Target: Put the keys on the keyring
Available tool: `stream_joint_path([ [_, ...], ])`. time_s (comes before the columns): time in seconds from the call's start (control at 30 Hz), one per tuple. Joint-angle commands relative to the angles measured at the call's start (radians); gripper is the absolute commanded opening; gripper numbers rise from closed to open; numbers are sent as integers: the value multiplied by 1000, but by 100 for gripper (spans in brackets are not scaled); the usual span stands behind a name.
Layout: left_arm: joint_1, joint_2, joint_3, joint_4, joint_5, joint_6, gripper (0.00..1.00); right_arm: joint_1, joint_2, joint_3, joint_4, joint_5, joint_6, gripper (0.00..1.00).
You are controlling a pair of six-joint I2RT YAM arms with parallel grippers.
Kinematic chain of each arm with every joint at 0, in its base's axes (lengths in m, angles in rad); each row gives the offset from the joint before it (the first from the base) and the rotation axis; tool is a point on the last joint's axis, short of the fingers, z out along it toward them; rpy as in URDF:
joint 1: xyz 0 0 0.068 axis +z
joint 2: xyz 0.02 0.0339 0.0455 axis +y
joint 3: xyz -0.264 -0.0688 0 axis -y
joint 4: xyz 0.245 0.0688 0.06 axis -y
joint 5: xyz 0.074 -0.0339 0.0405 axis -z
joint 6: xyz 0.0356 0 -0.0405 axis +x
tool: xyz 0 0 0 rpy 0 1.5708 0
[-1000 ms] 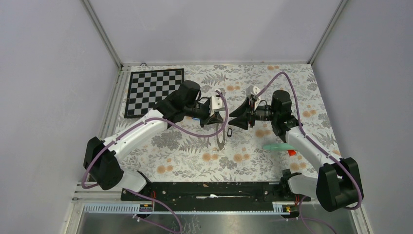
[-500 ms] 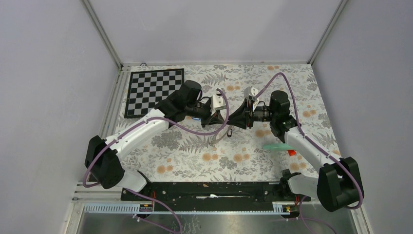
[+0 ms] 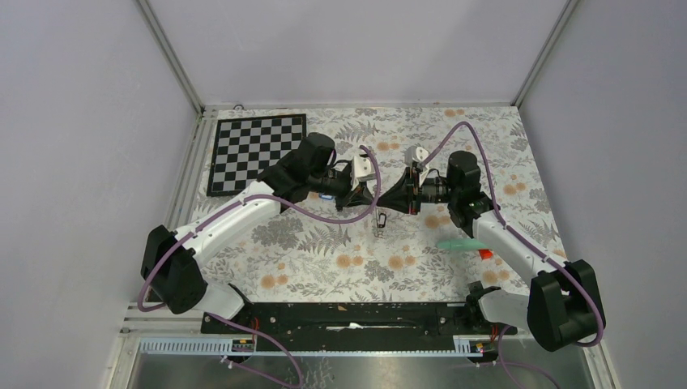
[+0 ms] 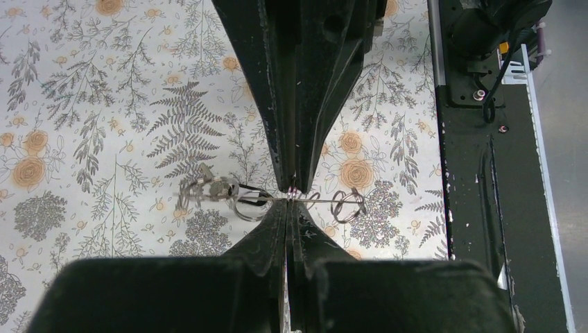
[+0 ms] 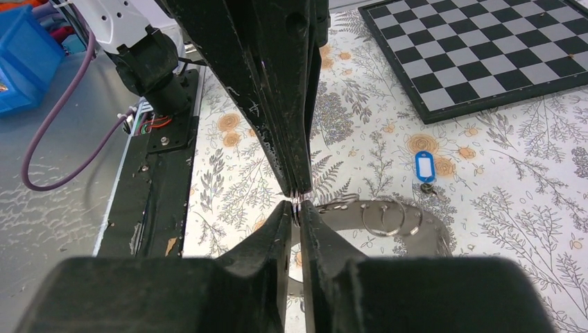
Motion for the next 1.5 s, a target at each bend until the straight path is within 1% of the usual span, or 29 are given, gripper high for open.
stream_joint_path([
  [0.0,-4,-9,37,76,35,-15,0,14,8,8,13,-17,-20,11],
  [0.03,-4,-9,37,78,37,-18,0,15,7,7,14,-17,-21,8],
  [0.07,-4,-8,35,80,40,-19,0,15,7,7,18,-17,-15,2],
  [0.1,-4,-9,33,82,42,-22,0,15,7,7,27,-15,-6,0],
  [0.2,3,-11,26,106,57,-45,0,15,5,8,71,-18,32,0],
  [0.27,27,-16,14,143,96,-80,0,10,1,7,121,-23,77,0],
  [0.3,53,-22,2,177,137,-107,5,4,-2,7,158,-26,126,0],
  [0.33,81,-29,-19,226,177,-143,13,-3,-3,2,219,-30,186,0],
  [0.43,170,-55,-110,439,316,-289,32,-26,5,-17,450,-36,390,0],
  [0.5,200,-60,-173,598,378,-394,38,-28,15,-14,544,-32,501,0],
  [0.53,203,-56,-192,665,396,-457,41,-28,22,-13,577,-28,530,0],
  [0.6,203,-44,-213,763,422,-526,43,-28,37,-11,649,-17,598,0],
  [0.7,203,-26,-236,900,432,-621,44,-28,55,-19,701,-6,639,0],
  [0.73,203,-22,-240,923,433,-636,44,-29,58,-24,708,-2,642,0],
  [0.93,203,-15,-253,981,457,-673,41,-28,64,-37,715,9,639,0],
  [1.07,202,-15,-265,988,458,-669,37,-28,65,-39,720,7,642,0],
  [1.37,202,-4,-259,956,447,-628,37,-30,66,-42,745,-8,659,0],
  [1.47,198,6,-248,956,446,-630,34,-29,69,-43,751,-10,661,0],
])
